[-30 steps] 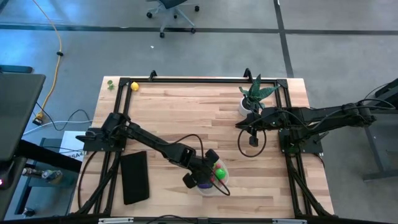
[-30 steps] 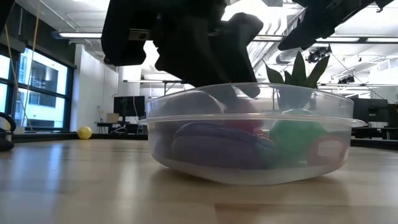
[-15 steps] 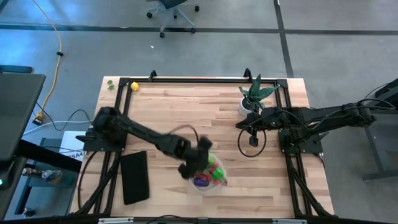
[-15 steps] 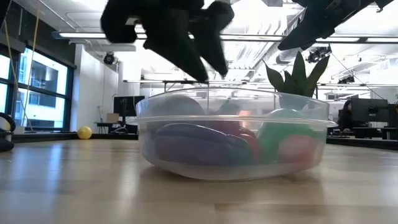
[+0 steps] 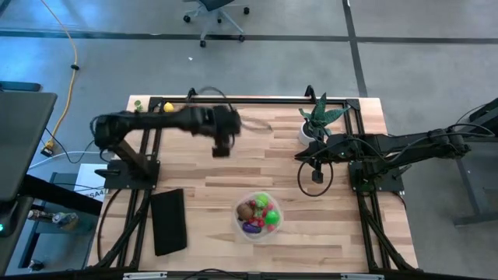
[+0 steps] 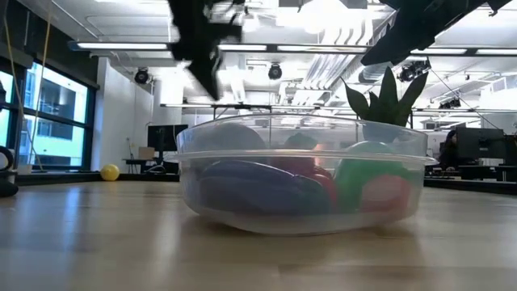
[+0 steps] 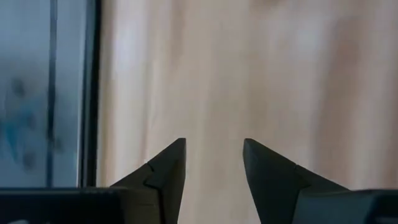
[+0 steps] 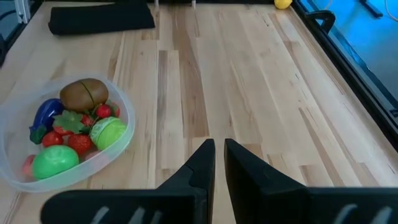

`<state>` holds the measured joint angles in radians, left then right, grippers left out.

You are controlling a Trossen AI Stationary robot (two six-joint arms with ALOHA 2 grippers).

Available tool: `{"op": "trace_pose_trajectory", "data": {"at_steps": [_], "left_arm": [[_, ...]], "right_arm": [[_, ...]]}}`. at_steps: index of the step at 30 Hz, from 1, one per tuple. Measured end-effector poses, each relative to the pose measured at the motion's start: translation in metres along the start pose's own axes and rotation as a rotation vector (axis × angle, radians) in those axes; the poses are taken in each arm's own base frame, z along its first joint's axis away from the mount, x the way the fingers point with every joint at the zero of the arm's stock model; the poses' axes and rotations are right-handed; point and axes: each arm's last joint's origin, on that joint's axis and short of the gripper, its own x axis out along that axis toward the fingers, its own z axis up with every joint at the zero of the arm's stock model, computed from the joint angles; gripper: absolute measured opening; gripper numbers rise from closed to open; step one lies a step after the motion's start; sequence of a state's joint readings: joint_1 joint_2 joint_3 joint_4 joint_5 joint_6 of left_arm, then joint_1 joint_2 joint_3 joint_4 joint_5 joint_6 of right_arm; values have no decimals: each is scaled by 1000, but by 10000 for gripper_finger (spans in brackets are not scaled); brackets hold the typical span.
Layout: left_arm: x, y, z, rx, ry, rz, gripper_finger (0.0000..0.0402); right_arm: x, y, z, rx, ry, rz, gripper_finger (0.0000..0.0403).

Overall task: Pick and placing Produce into tupperware
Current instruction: Put the yellow lemon into the transparent container

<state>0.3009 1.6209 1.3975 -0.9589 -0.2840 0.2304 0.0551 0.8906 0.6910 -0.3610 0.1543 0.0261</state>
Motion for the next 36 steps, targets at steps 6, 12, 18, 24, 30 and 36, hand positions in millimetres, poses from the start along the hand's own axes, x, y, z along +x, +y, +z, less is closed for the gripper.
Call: {"op": "trace_pose_trajectory", "data": {"at_steps": [6,12,18,24,30,36], "left_arm": [[42,88,-58,-427,163,54,155],[67,145,-126,-808,161,-77,156],[77,168,-169,-1172,121,-154,156],[75,180,-196,-1536,208,-23,156],[74,182,-196,-1756,221,79,156],[76,176,-186,-1826,210,59,156]], "right_arm": [[0,0,0,-1,2,0,26],[0,0,0,-1,2,0,26],[0,0,0,0,1,0,26],[0,0,0,0,1,0,26],[0,0,0,0,2,0,26],[0,0,0,0,1,0,26]]}}
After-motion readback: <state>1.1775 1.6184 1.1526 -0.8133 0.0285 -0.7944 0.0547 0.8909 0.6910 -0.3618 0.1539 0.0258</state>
